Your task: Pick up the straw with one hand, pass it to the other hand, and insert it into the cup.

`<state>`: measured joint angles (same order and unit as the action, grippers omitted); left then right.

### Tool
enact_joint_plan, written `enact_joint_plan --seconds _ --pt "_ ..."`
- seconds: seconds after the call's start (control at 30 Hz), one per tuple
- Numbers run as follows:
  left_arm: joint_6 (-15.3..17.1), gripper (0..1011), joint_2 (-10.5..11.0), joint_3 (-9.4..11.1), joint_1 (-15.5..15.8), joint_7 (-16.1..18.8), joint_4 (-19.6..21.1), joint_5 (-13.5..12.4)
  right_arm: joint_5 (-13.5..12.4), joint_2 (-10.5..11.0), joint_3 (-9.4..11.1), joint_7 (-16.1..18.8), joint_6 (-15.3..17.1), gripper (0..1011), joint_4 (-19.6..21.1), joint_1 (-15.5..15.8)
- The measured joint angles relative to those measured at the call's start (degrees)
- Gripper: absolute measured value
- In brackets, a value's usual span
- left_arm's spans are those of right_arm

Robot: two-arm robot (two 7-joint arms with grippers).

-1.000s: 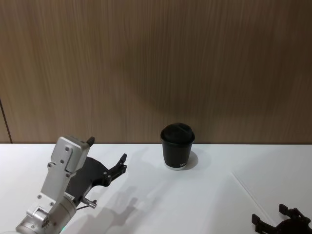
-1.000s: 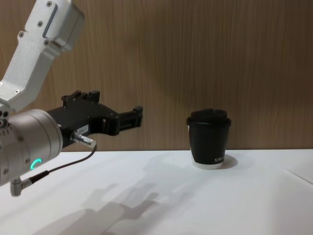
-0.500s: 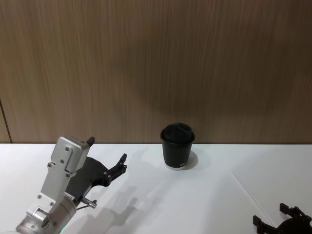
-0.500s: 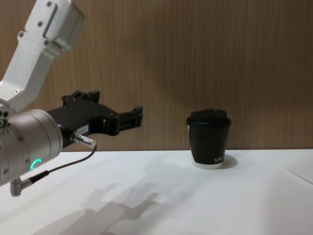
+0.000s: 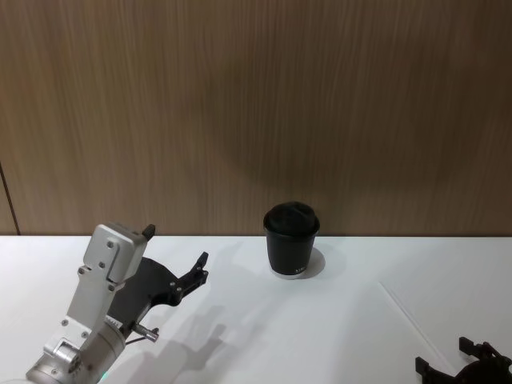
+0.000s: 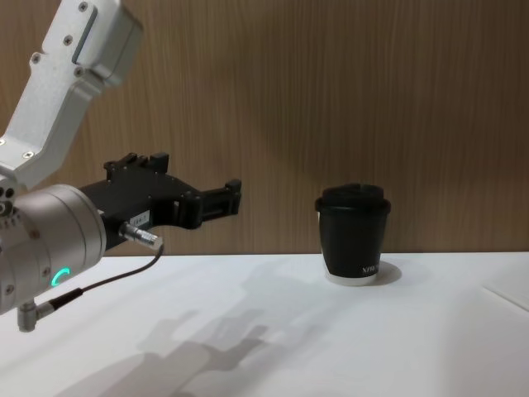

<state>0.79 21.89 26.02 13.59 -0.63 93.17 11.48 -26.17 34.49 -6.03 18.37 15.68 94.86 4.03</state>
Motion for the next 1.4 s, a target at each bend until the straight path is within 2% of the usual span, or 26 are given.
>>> enact_joint_plan --seconds 0.53,1.17,1.4 --pt "0.00 1002 0.00 0.00 0.00 0.00 0.00 0.00 0.82 1.26 -1.17 1.08 -0.47 1001 -0.23 0.04" --pt "0.00 1002 0.00 0.00 0.00 0.00 0.00 0.00 1.21 1.51 -1.53 1.40 -0.20 998 -0.40 0.59" --pt "0.00 1002 0.00 0.00 0.00 0.00 0.00 0.00 1.06 1.43 -1.53 1.32 0.11 842 -0.35 0.71"
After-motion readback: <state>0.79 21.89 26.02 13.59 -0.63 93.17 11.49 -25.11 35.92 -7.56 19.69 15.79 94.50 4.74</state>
